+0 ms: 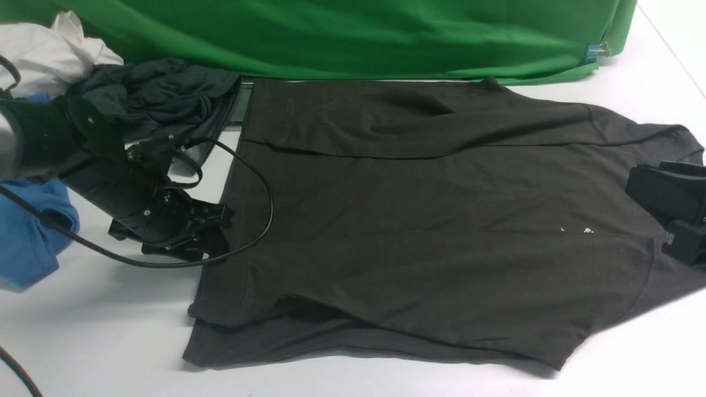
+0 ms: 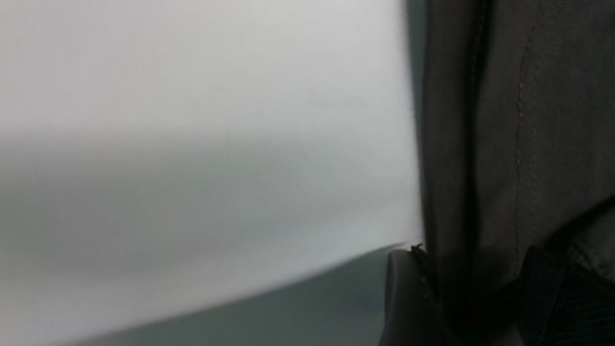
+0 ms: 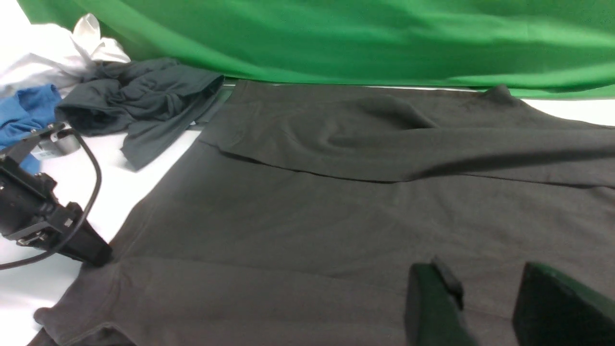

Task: Fold a long-sleeved shirt on a white desktop.
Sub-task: 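Grasp the left edge of the dark T-shirt lying flat on the table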

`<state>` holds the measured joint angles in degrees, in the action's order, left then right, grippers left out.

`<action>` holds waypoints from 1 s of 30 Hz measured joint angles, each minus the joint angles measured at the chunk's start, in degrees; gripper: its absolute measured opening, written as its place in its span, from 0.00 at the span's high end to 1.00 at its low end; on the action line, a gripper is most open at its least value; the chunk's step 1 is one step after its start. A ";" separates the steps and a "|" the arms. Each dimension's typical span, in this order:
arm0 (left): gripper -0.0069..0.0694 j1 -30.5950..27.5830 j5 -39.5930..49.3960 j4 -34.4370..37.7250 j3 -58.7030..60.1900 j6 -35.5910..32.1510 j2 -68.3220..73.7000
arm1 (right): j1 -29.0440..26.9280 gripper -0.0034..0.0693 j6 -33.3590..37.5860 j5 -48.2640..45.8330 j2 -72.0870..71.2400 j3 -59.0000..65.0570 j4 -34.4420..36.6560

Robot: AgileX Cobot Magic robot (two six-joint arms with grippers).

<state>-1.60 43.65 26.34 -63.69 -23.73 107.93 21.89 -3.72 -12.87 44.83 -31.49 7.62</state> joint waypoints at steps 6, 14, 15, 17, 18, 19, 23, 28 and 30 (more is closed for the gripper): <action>0.47 0.00 1.96 0.33 0.00 0.00 -0.23 | 0.00 0.62 0.04 0.05 0.00 0.00 -0.02; 0.47 0.00 2.72 -0.55 0.06 0.00 -2.45 | 0.00 0.62 0.04 0.05 0.00 0.00 -0.07; 0.47 0.00 2.03 0.15 0.42 0.00 -2.50 | 0.00 0.62 0.04 0.05 0.00 0.00 -0.07; 0.47 0.00 0.87 0.25 1.02 0.00 -2.50 | 0.00 0.62 0.04 0.05 0.00 0.00 -0.07; 0.47 0.00 0.17 0.18 1.38 0.00 -2.50 | 0.00 0.62 0.04 0.05 0.00 0.00 -0.07; 0.47 0.00 -0.01 0.10 1.50 0.00 -2.50 | 0.00 0.62 0.04 0.05 0.00 0.00 -0.07; 0.47 0.00 -0.22 -0.59 1.90 0.00 -2.50 | 0.00 0.62 0.04 0.05 0.00 0.00 -0.07; 0.47 0.00 -0.22 -0.59 1.90 0.00 -2.50 | 0.00 0.62 0.04 0.05 0.00 0.00 -0.07; 0.47 0.00 -0.22 -0.59 1.90 0.00 -2.43 | 0.00 0.62 0.04 -0.02 0.00 0.00 -0.07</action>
<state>-1.60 43.43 25.76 -61.79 -23.73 105.49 21.89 -3.68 -12.88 44.83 -31.49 7.55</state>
